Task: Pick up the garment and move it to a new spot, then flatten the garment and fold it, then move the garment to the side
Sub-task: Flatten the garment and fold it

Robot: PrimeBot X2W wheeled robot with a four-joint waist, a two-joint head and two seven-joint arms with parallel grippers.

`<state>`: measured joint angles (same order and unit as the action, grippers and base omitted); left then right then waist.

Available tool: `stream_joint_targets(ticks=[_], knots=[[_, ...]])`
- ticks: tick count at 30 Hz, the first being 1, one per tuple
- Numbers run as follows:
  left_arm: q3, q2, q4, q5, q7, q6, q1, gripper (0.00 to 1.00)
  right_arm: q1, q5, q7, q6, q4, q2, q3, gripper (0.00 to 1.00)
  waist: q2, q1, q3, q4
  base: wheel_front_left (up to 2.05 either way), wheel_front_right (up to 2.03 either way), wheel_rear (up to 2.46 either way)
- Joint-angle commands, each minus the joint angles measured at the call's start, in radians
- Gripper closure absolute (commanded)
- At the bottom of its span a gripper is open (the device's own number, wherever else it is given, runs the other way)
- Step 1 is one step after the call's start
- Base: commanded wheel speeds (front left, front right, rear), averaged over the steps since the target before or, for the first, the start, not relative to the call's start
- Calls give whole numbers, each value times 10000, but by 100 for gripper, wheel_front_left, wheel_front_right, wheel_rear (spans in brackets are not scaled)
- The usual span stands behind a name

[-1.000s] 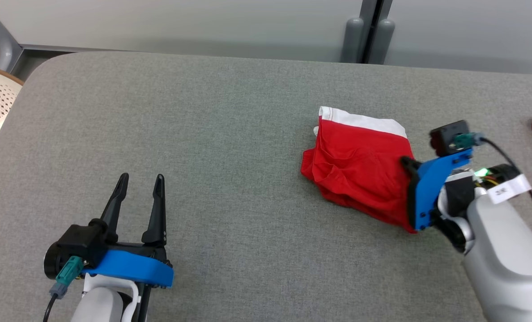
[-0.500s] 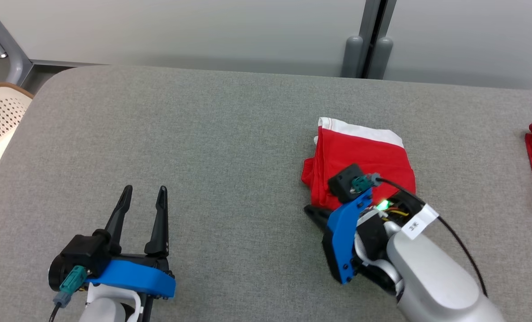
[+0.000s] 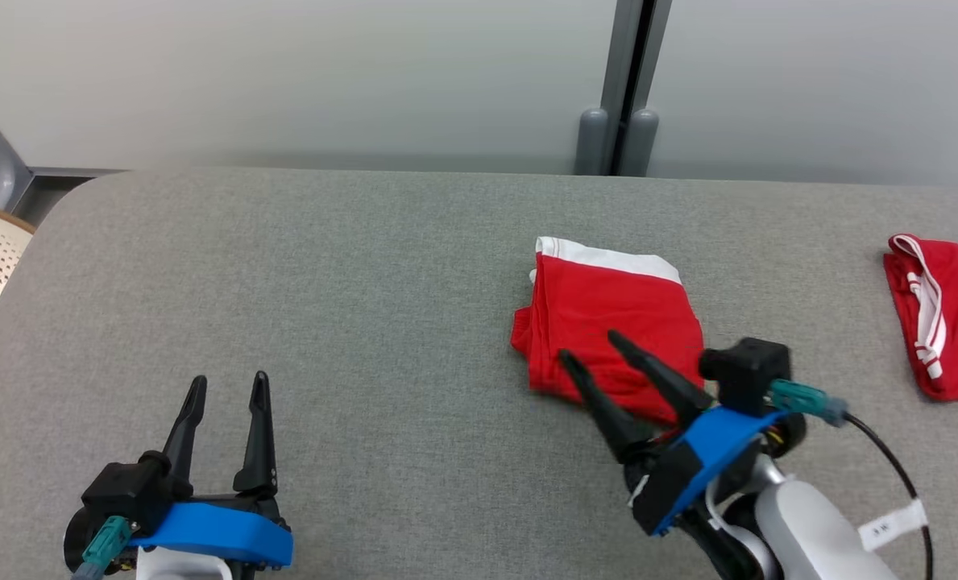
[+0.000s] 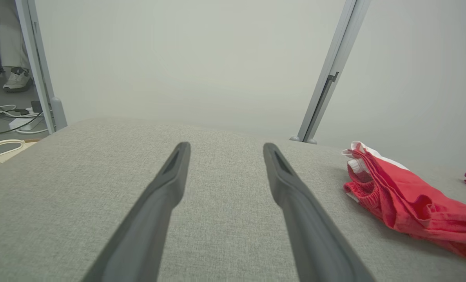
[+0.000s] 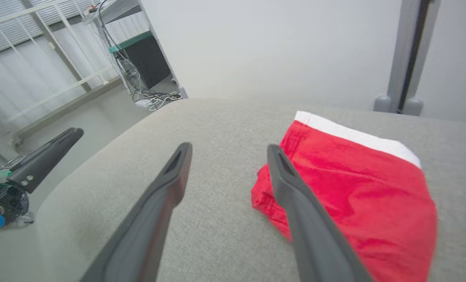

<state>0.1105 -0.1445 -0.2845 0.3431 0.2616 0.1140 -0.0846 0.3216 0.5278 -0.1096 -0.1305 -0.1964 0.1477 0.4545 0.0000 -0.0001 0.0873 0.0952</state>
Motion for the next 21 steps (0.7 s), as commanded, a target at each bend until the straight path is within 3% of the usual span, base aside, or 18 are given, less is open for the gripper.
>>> stream_joint_targets(ticks=[1, 5, 12, 21], knots=[[-126, -64, 1, 15, 40, -48, 109, 0, -493, -439, 435, -6, 215, -109, -657, 0, 0, 1, -197, -229, 0, 0, 0], [-272, -136, -1, 31, 40, -53, 292, 0, -1474, -1350, 1005, -6, 661, -357, -2366, 0, 0, 1, -401, -514, 0, 0, 0], [-415, -250, 26, -89, 40, -129, 616, 0, -2570, -2315, 930, -6, 1475, -670, -4431, 0, 0, 1, -665, -973, 0, 0, 0], [-337, -314, -124, -156, 33, -251, 871, 0, -2936, -2684, 813, -6, 1357, -619, -5434, 0, 0, 1, -893, -1226, 0, 0, 0]])
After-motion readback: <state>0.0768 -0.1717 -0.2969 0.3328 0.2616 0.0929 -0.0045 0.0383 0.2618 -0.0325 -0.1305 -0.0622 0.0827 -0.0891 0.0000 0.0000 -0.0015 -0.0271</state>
